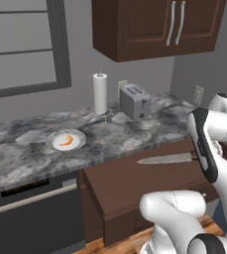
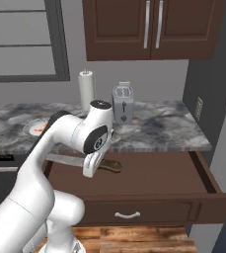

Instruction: Pick up the knife from the drawer and place it on the cutting board. Then place the meat from the plate to the cutting board.

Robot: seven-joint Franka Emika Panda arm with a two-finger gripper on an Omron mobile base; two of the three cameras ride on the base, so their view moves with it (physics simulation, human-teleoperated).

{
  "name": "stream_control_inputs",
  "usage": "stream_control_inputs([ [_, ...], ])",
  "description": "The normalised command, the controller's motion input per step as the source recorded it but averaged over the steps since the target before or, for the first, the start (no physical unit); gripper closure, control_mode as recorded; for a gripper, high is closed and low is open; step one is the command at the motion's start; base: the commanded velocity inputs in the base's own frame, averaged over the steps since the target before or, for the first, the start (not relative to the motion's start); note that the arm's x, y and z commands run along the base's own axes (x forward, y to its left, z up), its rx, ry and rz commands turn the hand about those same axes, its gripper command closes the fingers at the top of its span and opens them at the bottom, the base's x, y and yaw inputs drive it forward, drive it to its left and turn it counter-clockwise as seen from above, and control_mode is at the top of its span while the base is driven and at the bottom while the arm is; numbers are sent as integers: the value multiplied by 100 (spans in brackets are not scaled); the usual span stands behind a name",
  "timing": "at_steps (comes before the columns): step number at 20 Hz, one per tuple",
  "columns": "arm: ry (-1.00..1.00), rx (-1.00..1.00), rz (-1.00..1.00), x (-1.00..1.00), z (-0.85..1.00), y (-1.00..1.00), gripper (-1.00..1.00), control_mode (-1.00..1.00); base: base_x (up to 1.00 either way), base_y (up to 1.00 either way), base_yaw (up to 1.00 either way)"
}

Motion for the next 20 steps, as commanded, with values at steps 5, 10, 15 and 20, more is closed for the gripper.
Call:
stream_control_inputs([
  [5,11,-2,-15,-35,37,39,100,-100,0,0,0],
  [10,1,-1,-5,-5,0,10,100,-100,0,0,0],
  [15,0,-1,0,-8,-6,5,100,100,-26,12,0],
  [20,0,0,0,0,0,0,100,100,-73,64,0],
])
